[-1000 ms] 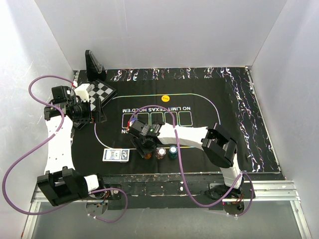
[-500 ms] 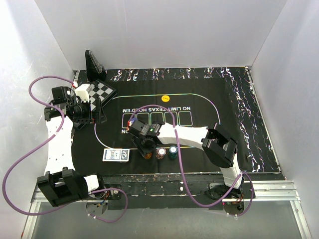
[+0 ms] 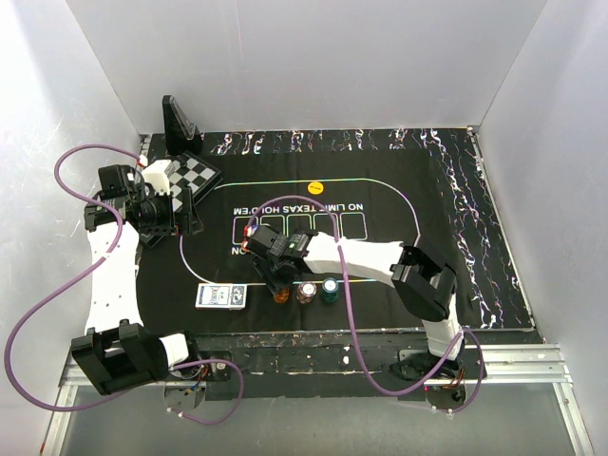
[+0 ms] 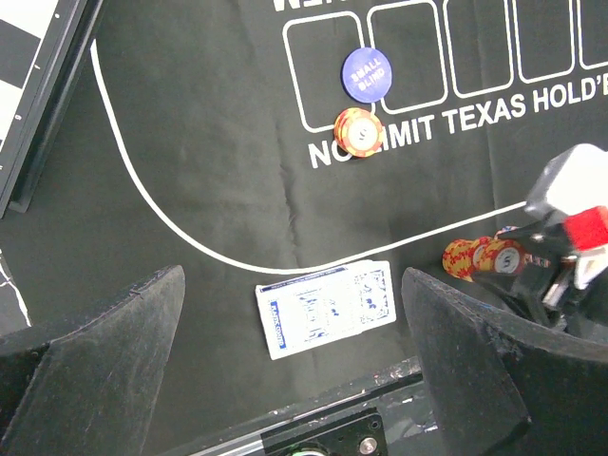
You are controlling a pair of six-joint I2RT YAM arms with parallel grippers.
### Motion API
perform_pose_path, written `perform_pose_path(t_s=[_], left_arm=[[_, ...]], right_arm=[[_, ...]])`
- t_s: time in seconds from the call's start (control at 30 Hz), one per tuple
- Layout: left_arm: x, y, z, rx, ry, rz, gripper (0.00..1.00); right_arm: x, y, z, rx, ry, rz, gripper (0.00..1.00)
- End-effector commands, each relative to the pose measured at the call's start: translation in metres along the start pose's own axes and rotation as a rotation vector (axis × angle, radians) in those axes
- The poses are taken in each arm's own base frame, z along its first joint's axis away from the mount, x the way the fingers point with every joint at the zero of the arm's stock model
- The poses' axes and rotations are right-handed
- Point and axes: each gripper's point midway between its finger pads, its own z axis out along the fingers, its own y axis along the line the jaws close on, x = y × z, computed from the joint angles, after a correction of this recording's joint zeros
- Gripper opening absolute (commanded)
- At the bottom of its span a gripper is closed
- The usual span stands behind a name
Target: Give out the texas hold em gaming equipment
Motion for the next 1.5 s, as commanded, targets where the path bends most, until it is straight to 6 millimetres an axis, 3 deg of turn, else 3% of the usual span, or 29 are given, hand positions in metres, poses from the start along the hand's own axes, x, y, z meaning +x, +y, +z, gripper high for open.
perform_pose_path(t_s=[0.0, 0.13, 0.3, 0.57, 0.7, 0.93, 1.17, 1.47], left_arm=[[-0.008, -0.001, -0.008, -0.01, -0.046, 0.026, 1.0], [-0.008, -0.001, -0.007, -0.009, -0.046, 0.023, 1.0], [-0.008, 0.0, -0.006, -0.01, -0.041, 0.025, 1.0], [-0.007, 0.003, 0.0, 0.001, -0.028, 0.023, 1.0], [-0.008, 0.006, 0.006, 0.003, -0.02, 0.024, 1.0], [-0.012, 0.005, 0.013, 0.037, -0.001, 0.011, 1.0], [-0.012, 0.006, 0.018, 0.05, -0.002, 0.007, 1.0], [-0.011, 0.008, 0.024, 0.055, 0.007, -0.006, 1.0]], right_arm=[[-0.048, -0.01, -0.048, -0.021, -0.186, 0.016, 0.01], [-0.071, -0.026, -0.066, -0.007, -0.23, 0.046, 0.01], [-0.105, -0.077, -0.075, 0.061, -0.267, 0.12, 0.01], [-0.135, -0.197, -0.049, 0.222, -0.244, 0.317, 0.01], [-0.138, -0.237, -0.026, 0.257, -0.215, 0.375, 0.01], [-0.141, -0.276, 0.008, 0.282, -0.177, 0.432, 0.01], [-0.144, -0.312, 0.028, 0.305, -0.169, 0.487, 0.01], [-0.133, -0.324, 0.046, 0.306, -0.131, 0.514, 0.01]])
